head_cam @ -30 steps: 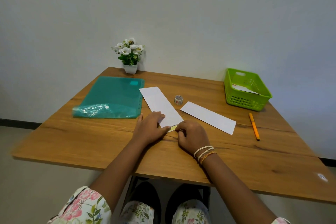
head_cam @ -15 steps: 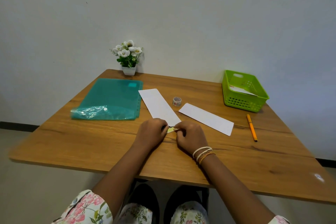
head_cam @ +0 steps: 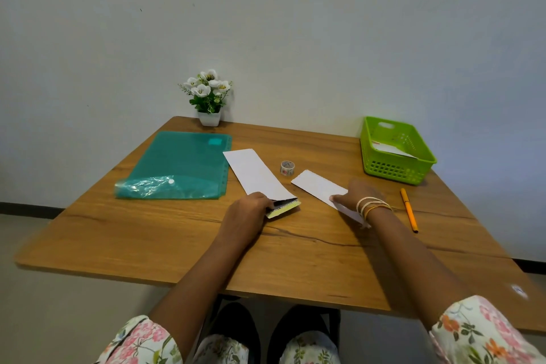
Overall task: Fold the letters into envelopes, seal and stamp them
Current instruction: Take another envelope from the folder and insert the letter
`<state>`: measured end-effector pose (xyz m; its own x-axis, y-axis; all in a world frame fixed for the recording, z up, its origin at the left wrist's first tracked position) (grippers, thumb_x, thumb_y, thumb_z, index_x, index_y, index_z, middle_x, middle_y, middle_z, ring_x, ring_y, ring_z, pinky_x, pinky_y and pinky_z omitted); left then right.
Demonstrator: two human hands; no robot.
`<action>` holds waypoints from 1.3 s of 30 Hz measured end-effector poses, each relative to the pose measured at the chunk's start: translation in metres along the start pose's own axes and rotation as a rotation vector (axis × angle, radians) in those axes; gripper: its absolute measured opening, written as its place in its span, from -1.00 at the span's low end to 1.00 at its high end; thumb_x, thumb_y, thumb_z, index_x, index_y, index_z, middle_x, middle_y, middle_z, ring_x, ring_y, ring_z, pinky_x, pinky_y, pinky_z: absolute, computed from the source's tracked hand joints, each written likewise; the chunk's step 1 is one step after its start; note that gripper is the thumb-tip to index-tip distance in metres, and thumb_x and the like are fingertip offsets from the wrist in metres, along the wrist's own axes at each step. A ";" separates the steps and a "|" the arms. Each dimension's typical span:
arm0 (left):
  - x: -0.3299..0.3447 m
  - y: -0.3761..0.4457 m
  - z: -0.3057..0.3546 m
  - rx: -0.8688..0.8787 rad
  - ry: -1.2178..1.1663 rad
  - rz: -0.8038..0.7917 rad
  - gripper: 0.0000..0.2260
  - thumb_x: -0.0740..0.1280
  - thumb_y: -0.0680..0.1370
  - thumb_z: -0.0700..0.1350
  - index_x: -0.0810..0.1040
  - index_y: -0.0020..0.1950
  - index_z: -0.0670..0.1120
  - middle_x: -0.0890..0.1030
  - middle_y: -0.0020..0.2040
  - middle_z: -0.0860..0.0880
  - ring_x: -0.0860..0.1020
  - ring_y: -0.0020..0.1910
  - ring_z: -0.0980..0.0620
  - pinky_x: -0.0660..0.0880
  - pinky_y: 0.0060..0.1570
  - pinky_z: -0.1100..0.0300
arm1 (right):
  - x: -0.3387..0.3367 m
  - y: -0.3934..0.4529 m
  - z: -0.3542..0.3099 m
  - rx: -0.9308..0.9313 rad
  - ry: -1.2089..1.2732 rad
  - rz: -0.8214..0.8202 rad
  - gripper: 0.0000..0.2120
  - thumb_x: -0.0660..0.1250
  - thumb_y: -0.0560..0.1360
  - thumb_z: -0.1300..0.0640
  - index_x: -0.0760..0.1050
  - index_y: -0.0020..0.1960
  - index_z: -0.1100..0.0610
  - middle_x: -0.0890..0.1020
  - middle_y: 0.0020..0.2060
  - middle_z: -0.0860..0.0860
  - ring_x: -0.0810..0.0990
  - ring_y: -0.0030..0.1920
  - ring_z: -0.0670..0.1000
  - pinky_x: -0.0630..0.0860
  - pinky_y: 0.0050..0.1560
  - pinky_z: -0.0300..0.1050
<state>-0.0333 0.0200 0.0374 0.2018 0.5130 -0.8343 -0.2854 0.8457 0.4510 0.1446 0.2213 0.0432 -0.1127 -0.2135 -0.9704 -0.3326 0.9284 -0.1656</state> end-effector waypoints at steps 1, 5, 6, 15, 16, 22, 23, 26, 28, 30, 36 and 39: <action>0.000 0.000 0.000 -0.001 -0.007 0.007 -0.80 0.35 0.54 -0.20 0.64 0.14 -0.09 0.65 0.08 -0.06 0.61 -0.01 0.00 0.60 -0.10 0.11 | 0.000 -0.003 0.000 0.001 0.008 0.001 -0.35 0.35 0.36 -0.32 0.45 0.22 0.14 0.55 0.21 0.12 0.53 0.18 0.17 0.48 0.14 0.05; 0.000 -0.001 -0.002 -0.001 -0.018 0.027 -0.77 0.31 0.55 -0.16 0.64 0.17 -0.08 0.65 0.09 -0.02 0.59 0.01 0.05 0.58 -0.10 0.18 | 0.003 -0.015 -0.003 0.010 0.194 -0.027 -0.47 0.44 0.38 -0.18 0.50 0.14 0.20 0.60 0.08 0.14 0.56 0.02 0.15 0.36 -0.25 -0.14; 0.001 -0.001 -0.002 -0.001 -0.018 0.029 -0.78 0.31 0.55 -0.13 0.64 0.17 -0.07 0.65 0.09 -0.01 0.59 0.00 0.06 0.58 -0.12 0.19 | 0.003 -0.017 -0.004 0.012 0.259 -0.014 -0.59 0.45 0.39 -0.12 0.52 0.03 0.19 0.60 -0.04 0.14 0.56 -0.04 0.15 0.32 -0.30 -0.15; 0.002 0.000 -0.004 -0.020 -0.028 0.014 -0.76 0.36 0.53 -0.02 0.62 0.17 -0.05 0.65 0.07 -0.01 0.57 -0.01 0.10 0.55 -0.15 0.24 | 0.000 -0.046 -0.012 -0.011 0.684 0.046 -0.73 0.43 0.41 0.09 0.36 -0.35 0.07 0.52 -0.32 0.05 0.47 -0.27 0.04 0.32 -0.34 -0.18; 0.002 0.000 -0.004 -0.021 -0.027 0.017 -0.76 0.36 0.53 -0.02 0.62 0.17 -0.05 0.65 0.08 -0.01 0.57 -0.01 0.10 0.55 -0.16 0.24 | 0.001 -0.048 -0.010 -0.002 0.695 0.046 -0.74 0.42 0.39 0.13 0.36 -0.36 0.07 0.52 -0.33 0.06 0.48 -0.28 0.04 0.34 -0.33 -0.18; 0.002 0.001 -0.007 -0.044 -0.055 0.007 -0.74 0.38 0.51 0.00 0.63 0.16 -0.04 0.65 0.08 0.00 0.57 -0.03 0.10 0.59 -0.16 0.20 | 0.005 -0.064 -0.006 0.055 0.994 -0.077 -0.83 0.41 0.41 0.32 0.43 -0.20 0.15 0.55 -0.21 0.13 0.49 -0.32 0.01 0.41 -0.35 -0.20; 0.002 0.001 -0.007 -0.050 -0.060 0.008 -0.75 0.38 0.51 0.00 0.63 0.15 -0.04 0.65 0.07 0.00 0.57 -0.04 0.10 0.59 -0.16 0.19 | 0.002 -0.067 -0.007 0.053 1.043 -0.081 -0.82 0.41 0.40 0.34 0.45 -0.08 0.17 0.56 -0.12 0.16 0.52 -0.27 0.04 0.43 -0.34 -0.19; 0.001 0.001 -0.008 -0.063 -0.073 0.016 -0.74 0.39 0.50 0.00 0.62 0.15 -0.05 0.65 0.08 -0.01 0.57 -0.03 0.09 0.59 -0.15 0.16 | -0.006 -0.082 -0.014 -0.012 1.015 -0.161 -0.58 0.40 0.42 0.32 0.42 0.24 0.14 0.55 0.06 0.21 0.57 -0.08 0.13 0.46 -0.30 -0.18; 0.001 0.001 -0.008 -0.062 -0.079 0.018 -0.73 0.40 0.50 -0.01 0.61 0.17 -0.05 0.64 0.09 -0.01 0.57 -0.02 0.08 0.59 -0.14 0.16 | -0.006 -0.091 -0.021 -0.064 0.943 -0.216 -0.55 0.39 0.42 0.29 0.43 0.29 0.16 0.58 0.10 0.22 0.58 -0.06 0.14 0.50 -0.23 -0.15; 0.001 0.001 -0.007 -0.062 -0.079 0.016 -0.73 0.40 0.50 -0.01 0.61 0.17 -0.05 0.64 0.09 -0.01 0.57 -0.02 0.08 0.58 -0.14 0.18 | -0.005 -0.098 -0.029 -0.099 0.888 -0.255 -0.56 0.38 0.43 0.28 0.47 0.30 0.17 0.62 0.07 0.22 0.61 -0.12 0.13 0.52 -0.18 -0.13; 0.001 0.001 -0.008 -0.068 -0.103 0.016 -0.76 0.38 0.49 -0.06 0.61 0.14 -0.03 0.64 0.06 0.01 0.55 -0.04 0.09 0.57 -0.13 0.17 | -0.002 -0.109 -0.043 -0.129 0.783 -0.313 -0.84 0.33 0.46 0.32 0.59 0.00 0.16 0.61 -0.24 0.09 0.54 -0.35 -0.02 0.43 -0.48 -0.35; 0.001 0.001 -0.008 -0.059 -0.122 0.002 -0.73 0.37 0.49 -0.11 0.60 0.18 -0.04 0.63 0.07 0.01 0.55 -0.03 0.08 0.56 -0.12 0.19 | 0.010 -0.106 -0.049 -0.126 0.764 -0.345 -0.76 0.33 0.44 0.34 0.59 0.09 0.34 0.62 -0.12 0.19 0.57 -0.27 0.06 0.49 -0.31 -0.25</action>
<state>-0.0408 0.0205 0.0342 0.3120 0.5322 -0.7870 -0.3402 0.8360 0.4304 0.1329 0.1056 0.0596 -0.5727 -0.6672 -0.4762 -0.5613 0.7426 -0.3654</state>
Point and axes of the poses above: each hand's wrist, its own y-axis towards the middle knuckle, its own x-axis out of the palm, z = x × y, the point moved 7 cm from there along y, towards the middle knuckle
